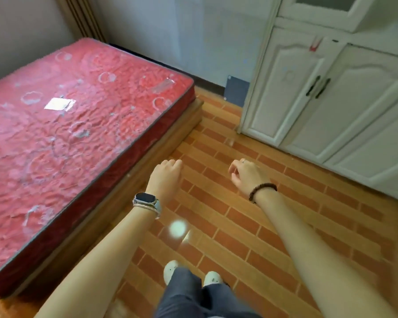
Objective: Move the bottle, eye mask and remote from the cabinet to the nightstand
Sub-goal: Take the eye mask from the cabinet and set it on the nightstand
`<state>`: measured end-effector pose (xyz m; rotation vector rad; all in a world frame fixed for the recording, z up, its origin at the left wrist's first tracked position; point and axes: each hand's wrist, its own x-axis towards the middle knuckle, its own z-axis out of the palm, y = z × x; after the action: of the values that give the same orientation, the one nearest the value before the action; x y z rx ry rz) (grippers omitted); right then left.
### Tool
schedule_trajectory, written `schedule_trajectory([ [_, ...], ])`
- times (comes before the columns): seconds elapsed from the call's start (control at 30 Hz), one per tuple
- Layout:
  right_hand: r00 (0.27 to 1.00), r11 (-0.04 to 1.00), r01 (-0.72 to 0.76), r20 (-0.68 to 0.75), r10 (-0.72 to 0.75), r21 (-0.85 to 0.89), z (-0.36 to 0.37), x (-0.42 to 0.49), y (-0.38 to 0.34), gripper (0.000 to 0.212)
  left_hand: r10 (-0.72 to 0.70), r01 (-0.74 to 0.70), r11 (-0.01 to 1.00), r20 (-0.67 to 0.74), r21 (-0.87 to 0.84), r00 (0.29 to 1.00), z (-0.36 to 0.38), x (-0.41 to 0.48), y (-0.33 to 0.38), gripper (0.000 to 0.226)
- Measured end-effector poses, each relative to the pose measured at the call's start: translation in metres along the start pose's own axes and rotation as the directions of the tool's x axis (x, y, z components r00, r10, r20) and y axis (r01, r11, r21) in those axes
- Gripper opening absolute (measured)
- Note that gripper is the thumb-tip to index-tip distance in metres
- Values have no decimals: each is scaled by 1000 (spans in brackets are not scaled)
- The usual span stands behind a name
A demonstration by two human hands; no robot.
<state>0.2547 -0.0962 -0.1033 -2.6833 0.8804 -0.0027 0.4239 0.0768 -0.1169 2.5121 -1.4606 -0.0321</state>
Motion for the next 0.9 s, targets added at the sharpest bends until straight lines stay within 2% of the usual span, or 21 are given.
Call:
schedule_trajectory([
  [0.17, 964, 967, -250, -82, 253, 45, -28, -44, 78, 11, 239, -237, 970, 33, -54, 970, 21, 54, 76, 12],
  [0.37, 862, 873, -486, -135, 488, 49, -56, -84, 154, 12, 499, -490, 861, 43, -134, 865, 40, 118, 167, 12],
  [0.63, 692, 732, -666, -250, 677, 142, -94, -98, 209, 12, 705, -691, 703, 38, -166, 708, 52, 196, 252, 21],
  [0.9, 510, 575, -779, -280, 813, 251, -105, -151, 255, 11, 854, -828, 518, 62, -215, 517, 69, 229, 342, 24],
])
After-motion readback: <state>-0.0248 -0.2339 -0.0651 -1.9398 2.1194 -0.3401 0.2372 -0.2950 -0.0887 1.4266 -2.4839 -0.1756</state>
